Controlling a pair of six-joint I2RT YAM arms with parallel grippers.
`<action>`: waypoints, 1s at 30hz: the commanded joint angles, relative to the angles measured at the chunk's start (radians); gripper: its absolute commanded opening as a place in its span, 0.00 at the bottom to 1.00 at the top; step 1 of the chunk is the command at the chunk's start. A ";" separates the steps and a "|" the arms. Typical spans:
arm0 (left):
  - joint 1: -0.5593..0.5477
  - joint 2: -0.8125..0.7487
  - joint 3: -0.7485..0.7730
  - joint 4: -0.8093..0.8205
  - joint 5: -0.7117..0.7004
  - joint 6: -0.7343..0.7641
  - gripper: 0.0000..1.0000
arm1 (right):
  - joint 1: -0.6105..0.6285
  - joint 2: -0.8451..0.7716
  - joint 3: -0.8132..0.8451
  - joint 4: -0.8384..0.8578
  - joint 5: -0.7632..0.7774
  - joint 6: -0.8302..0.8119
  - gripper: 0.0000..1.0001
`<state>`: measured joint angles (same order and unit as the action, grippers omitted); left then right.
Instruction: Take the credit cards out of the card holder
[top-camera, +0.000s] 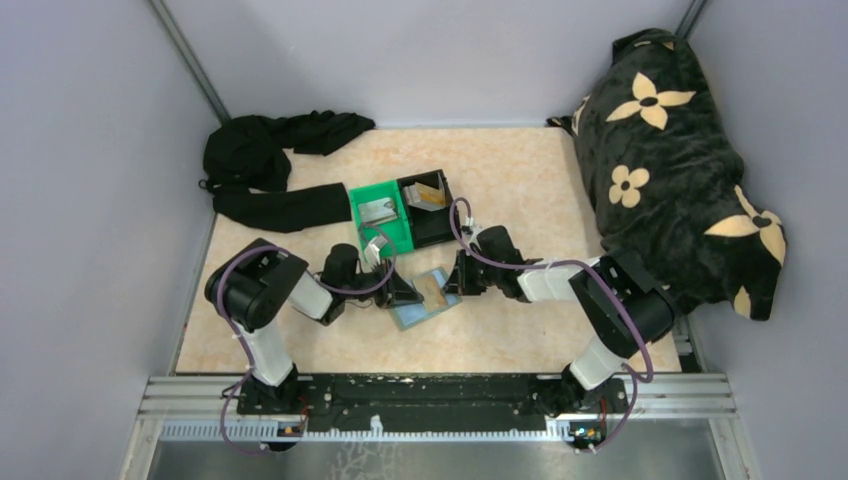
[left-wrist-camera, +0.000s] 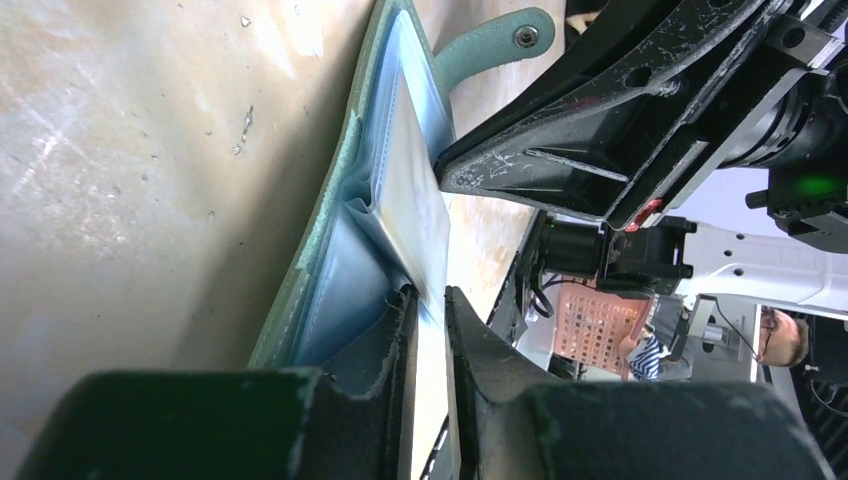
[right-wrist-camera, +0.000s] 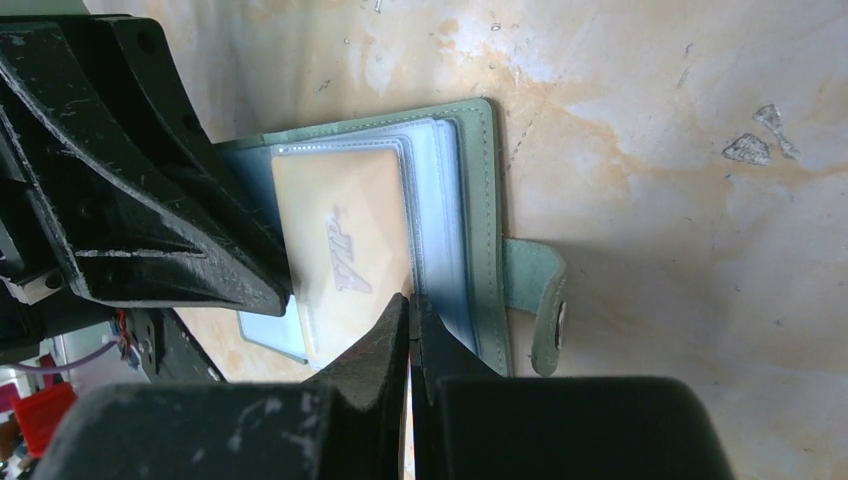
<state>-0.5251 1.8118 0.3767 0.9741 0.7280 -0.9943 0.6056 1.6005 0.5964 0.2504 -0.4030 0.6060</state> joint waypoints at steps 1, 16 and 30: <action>0.004 0.007 -0.005 0.072 0.051 -0.005 0.21 | -0.001 0.036 0.002 -0.017 0.059 -0.030 0.00; 0.039 -0.068 -0.039 0.028 0.047 0.015 0.04 | -0.001 0.043 -0.005 -0.010 0.065 -0.028 0.00; 0.038 -0.347 0.060 -0.565 -0.109 0.276 0.34 | -0.003 -0.021 0.015 -0.065 0.095 -0.046 0.00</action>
<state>-0.4843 1.5146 0.4416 0.5987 0.6910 -0.8143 0.6056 1.6012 0.5968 0.2565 -0.3958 0.6033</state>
